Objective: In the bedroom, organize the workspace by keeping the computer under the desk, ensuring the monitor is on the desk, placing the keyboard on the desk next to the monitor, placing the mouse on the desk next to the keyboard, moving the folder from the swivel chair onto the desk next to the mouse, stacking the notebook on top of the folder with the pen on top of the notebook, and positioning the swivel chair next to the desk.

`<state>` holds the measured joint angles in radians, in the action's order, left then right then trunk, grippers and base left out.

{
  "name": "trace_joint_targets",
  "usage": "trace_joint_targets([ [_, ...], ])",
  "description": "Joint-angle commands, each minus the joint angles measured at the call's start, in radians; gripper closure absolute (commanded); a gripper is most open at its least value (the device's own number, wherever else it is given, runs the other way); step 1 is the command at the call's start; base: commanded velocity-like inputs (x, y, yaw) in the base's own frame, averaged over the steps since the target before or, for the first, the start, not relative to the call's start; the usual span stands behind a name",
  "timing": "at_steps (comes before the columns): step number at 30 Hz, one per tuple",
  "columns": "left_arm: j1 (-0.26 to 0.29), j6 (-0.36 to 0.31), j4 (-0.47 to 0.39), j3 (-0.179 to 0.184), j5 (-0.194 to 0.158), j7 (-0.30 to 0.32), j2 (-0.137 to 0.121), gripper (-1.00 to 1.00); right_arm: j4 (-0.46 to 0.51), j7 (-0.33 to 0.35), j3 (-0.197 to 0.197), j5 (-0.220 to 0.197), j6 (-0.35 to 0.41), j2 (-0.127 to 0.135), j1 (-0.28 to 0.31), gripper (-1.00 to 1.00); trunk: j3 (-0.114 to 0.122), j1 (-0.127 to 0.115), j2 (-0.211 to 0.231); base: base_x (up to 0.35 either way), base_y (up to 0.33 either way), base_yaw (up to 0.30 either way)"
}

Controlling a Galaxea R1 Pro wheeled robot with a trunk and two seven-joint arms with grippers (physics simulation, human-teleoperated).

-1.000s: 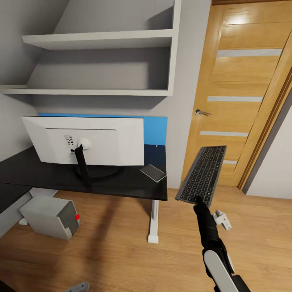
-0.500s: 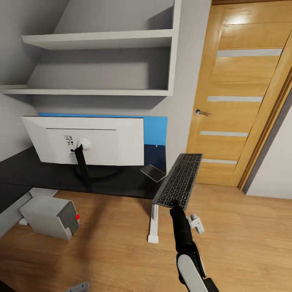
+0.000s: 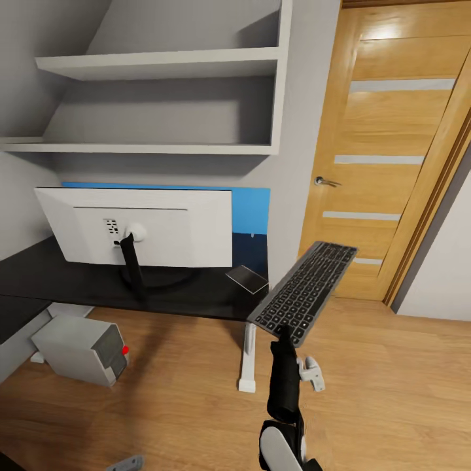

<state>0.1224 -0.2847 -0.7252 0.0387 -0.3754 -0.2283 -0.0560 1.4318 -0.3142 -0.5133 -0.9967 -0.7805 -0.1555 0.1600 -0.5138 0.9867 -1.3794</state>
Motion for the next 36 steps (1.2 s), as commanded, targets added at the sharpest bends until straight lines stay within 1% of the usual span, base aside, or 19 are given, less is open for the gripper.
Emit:
trace_joint_targets([
  [1, 0.0, -0.004, -0.002, 0.004, -0.01, -0.008, -0.001, -1.0, -0.001, -0.008, -0.01, -0.001, -0.026, 0.0, 0.001, 1.0, -0.001, 0.0, -0.001, 0.0, 0.0, 0.0],
  [3, 0.0, -0.004, -0.002, 0.005, -0.01, -0.008, -0.001, -1.0, -0.016, -0.005, -0.038, -0.002, -0.107, 0.002, 0.001, 1.0, -0.001, 0.0, -0.001, 0.0, 0.0, 0.0],
  [4, 0.0, -0.004, -0.002, 0.005, -0.01, -0.008, -0.001, -1.0, -0.02, -0.004, -0.043, -0.002, -0.119, 0.001, 0.001, 1.0, -0.001, 0.0, -0.001, 0.0, 0.0, 0.0],
  [7, 0.0, -0.004, -0.002, 0.005, -0.01, -0.008, -0.001, -1.0, -0.023, -0.002, -0.053, -0.004, -0.132, 0.0, 0.001, 1.0, -0.001, 0.0, -0.001, 0.0, 0.0, 0.0],
  [9, 0.0, -0.004, -0.002, 0.005, -0.01, -0.008, -0.001, -1.0, -0.025, -0.002, -0.073, -0.005, -0.136, -0.001, 0.001, 1.0, -0.001, 0.0, -0.001, 0.0, 0.0, 0.0],
  [13, 0.0, -0.004, -0.002, 0.005, -0.01, -0.008, -0.001, -1.0, -0.025, -0.002, -0.089, -0.006, -0.137, -0.001, 0.001, 1.0, -0.001, 0.0, -0.001, 0.0, 0.0, 0.0],
  [32, 0.0, -0.004, -0.002, 0.006, -0.01, -0.008, -0.001, -1.0, -0.025, -0.002, -0.094, -0.005, -0.137, 0.002, 0.001, 1.0, -0.001, 0.0, -0.001, 0.0, 0.002, 0.0],
  [36, 0.0, -0.004, -0.002, 0.006, -0.01, -0.008, -0.001, -1.0, -0.026, -0.001, -0.091, -0.004, -0.137, 0.006, 0.001, 1.0, -0.001, 0.0, -0.001, 0.006, 0.183, -0.004],
])
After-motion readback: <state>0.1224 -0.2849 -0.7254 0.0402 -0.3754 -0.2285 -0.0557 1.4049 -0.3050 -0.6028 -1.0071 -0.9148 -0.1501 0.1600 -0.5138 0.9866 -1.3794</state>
